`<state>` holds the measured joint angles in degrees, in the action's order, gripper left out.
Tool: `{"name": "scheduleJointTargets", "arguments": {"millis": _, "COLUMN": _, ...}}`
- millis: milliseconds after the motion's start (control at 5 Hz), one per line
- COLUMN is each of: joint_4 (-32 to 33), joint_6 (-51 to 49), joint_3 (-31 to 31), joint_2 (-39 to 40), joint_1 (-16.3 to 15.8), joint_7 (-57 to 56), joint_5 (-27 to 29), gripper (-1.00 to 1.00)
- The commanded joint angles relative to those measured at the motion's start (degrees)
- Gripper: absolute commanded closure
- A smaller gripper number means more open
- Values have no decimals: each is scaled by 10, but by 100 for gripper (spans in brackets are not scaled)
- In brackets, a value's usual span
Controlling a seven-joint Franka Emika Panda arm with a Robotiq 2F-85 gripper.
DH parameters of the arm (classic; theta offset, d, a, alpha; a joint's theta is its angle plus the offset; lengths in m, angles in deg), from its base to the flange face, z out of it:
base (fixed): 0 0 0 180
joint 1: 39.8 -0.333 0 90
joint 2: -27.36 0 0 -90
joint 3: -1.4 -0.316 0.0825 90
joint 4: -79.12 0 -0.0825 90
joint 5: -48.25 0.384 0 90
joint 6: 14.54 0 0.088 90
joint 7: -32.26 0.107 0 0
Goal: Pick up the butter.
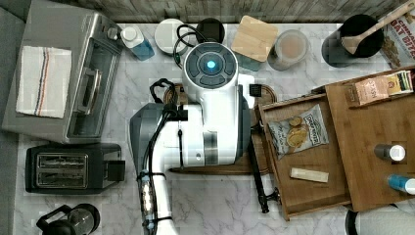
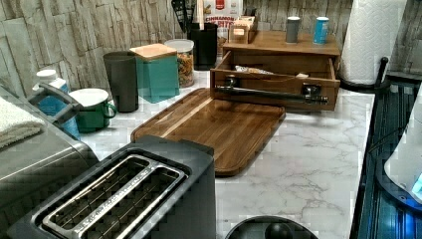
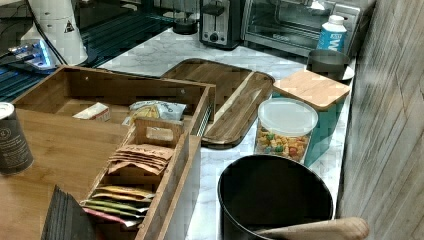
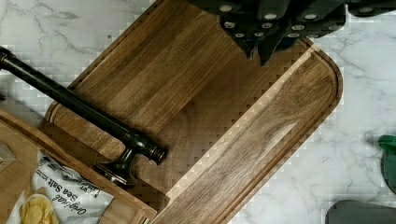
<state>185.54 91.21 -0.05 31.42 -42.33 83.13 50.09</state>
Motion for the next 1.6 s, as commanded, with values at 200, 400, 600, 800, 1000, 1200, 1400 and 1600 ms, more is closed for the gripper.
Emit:
{"name": "scheduleJointTargets", "arguments": {"millis": 200, "joint_4": 7, "joint_6": 0, "joint_3": -1, "joint_2": 0, "joint_1": 0, "joint_7": 1, "joint_5": 2, "gripper": 100}}
{"name": "scheduleJointTargets", "arguments": {"millis": 400, "joint_4": 53, "joint_6": 48, "joint_3": 1, "joint_2": -15, "joint_1": 0, "joint_7": 5, "joint_5": -35, "gripper": 100}}
{"name": "scheduleJointTargets", "arguments": {"millis": 600, "joint_4": 104, "joint_6": 88, "joint_3": 30, "joint_2": -44, "joint_1": 12, "joint_7": -21, "joint_5": -27, "gripper": 100}}
{"name": "scheduleJointTargets", "arguments": {"millis": 800, "joint_4": 131, "joint_6": 105, "joint_3": 49, "joint_2": -69, "joint_1": 42, "joint_7": -50, "joint_5": -20, "gripper": 100}}
{"name": "scheduleJointTargets", "arguments": {"millis": 1000, "joint_4": 146, "joint_6": 115, "joint_3": 65, "joint_2": -87, "joint_1": 71, "joint_7": -77, "joint_5": -20, "gripper": 100}}
{"name": "scheduleJointTargets", "arguments": {"millis": 1200, "joint_4": 167, "joint_6": 138, "joint_3": 98, "joint_2": -108, "joint_1": 78, "joint_7": -86, "joint_5": -28, "gripper": 100}}
{"name": "scheduleJointTargets", "arguments": {"millis": 1400, "joint_4": 184, "joint_6": 165, "joint_3": 120, "joint_2": -127, "joint_1": 87, "joint_7": -105, "joint_5": -53, "gripper": 100}}
{"name": "scheduleJointTargets", "arguments": {"millis": 1600, "joint_4": 199, "joint_6": 193, "joint_3": 139, "joint_2": -138, "joint_1": 103, "joint_7": -122, "joint_5": -47, "gripper": 100}}
